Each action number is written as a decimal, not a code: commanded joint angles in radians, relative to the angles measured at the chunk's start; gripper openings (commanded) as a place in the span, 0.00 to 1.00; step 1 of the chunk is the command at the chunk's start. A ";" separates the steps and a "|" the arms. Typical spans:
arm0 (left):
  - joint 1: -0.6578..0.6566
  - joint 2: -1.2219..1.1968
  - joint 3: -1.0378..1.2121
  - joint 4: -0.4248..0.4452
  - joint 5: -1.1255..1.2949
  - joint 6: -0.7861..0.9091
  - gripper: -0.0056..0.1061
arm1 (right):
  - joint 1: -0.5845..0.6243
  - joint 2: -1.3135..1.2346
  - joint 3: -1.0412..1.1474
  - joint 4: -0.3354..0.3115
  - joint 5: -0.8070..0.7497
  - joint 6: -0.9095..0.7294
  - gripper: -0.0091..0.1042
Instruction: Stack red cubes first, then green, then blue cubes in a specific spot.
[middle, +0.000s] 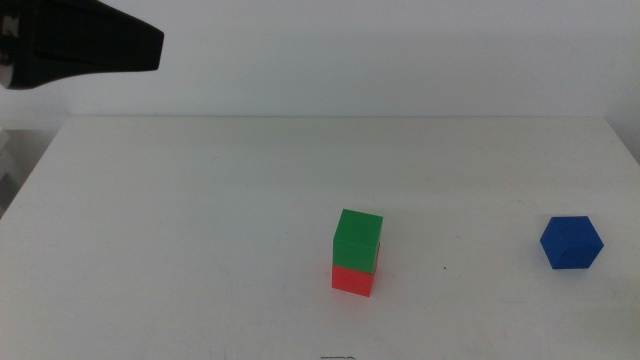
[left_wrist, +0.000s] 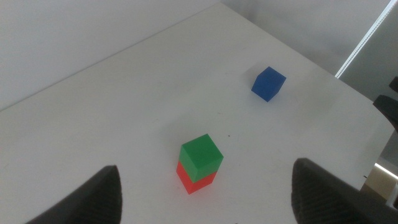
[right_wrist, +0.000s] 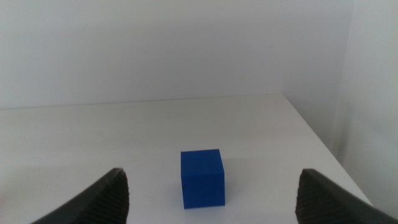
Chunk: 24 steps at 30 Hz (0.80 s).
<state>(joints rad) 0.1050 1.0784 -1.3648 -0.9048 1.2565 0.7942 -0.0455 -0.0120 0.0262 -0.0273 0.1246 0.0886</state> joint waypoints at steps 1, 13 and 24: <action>-0.009 -0.014 -0.022 -0.056 -0.013 -0.009 0.89 | 0.001 -0.004 -0.033 -0.017 -0.051 -0.005 0.87; -0.009 -0.014 -0.022 -0.056 -0.013 -0.009 0.89 | 0.001 0.469 -0.677 -0.010 0.394 -0.005 0.87; -0.009 -0.014 -0.022 -0.056 -0.013 -0.009 0.89 | 0.001 0.975 -1.124 0.105 0.814 -0.008 0.87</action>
<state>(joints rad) 0.1050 1.0784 -1.3648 -0.9048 1.2565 0.7942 -0.0455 0.9253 -1.0218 0.0651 0.9133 0.0886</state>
